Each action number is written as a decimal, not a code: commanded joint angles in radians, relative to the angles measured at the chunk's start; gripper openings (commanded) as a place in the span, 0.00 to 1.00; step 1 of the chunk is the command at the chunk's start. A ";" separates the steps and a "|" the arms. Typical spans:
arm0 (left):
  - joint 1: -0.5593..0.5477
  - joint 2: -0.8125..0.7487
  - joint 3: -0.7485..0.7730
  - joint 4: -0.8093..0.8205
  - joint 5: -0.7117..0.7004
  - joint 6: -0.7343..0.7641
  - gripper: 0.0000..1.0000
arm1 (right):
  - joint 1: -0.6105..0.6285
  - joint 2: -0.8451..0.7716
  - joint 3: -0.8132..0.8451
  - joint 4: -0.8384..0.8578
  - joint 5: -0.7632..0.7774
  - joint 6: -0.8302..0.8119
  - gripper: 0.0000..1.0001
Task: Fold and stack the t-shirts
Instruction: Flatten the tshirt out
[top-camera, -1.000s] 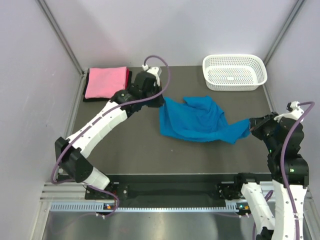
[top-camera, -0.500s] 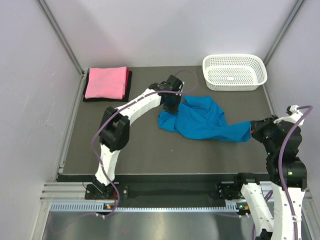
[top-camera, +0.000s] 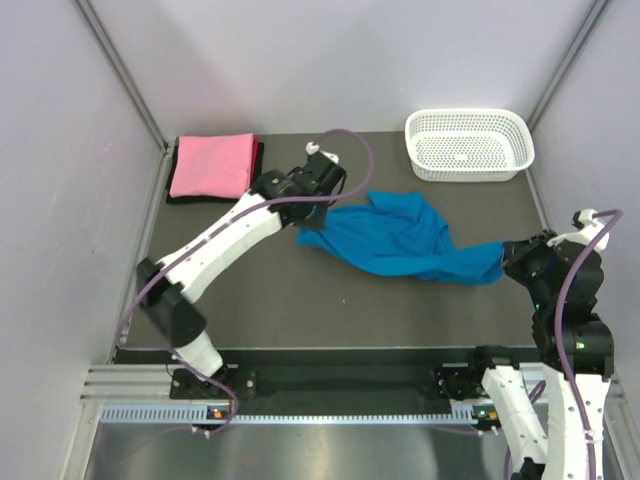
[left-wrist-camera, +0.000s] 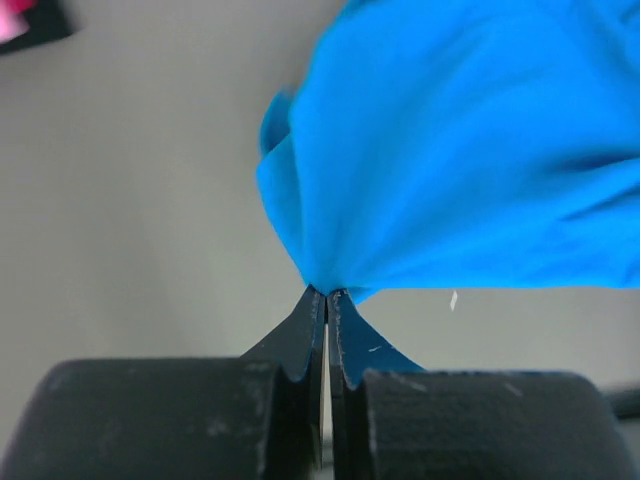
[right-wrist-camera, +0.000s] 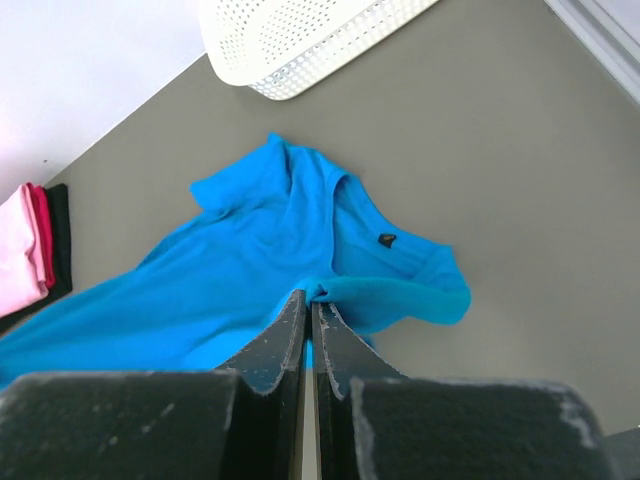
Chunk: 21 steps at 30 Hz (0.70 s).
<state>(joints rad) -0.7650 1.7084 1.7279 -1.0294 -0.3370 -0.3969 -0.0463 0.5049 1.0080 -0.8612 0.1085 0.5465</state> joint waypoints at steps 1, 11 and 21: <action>-0.040 -0.180 -0.037 -0.145 -0.128 -0.066 0.00 | 0.000 -0.005 0.017 0.036 -0.003 -0.019 0.00; -0.040 -0.040 -0.011 0.093 0.018 0.072 0.00 | 0.000 -0.026 -0.054 0.063 -0.050 0.026 0.00; 0.059 0.399 0.344 0.059 0.093 0.087 0.27 | 0.000 -0.012 -0.101 0.070 -0.043 0.029 0.00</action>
<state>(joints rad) -0.7567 2.1582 1.9160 -0.9154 -0.2276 -0.2939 -0.0460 0.4873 0.8967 -0.8463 0.0608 0.5690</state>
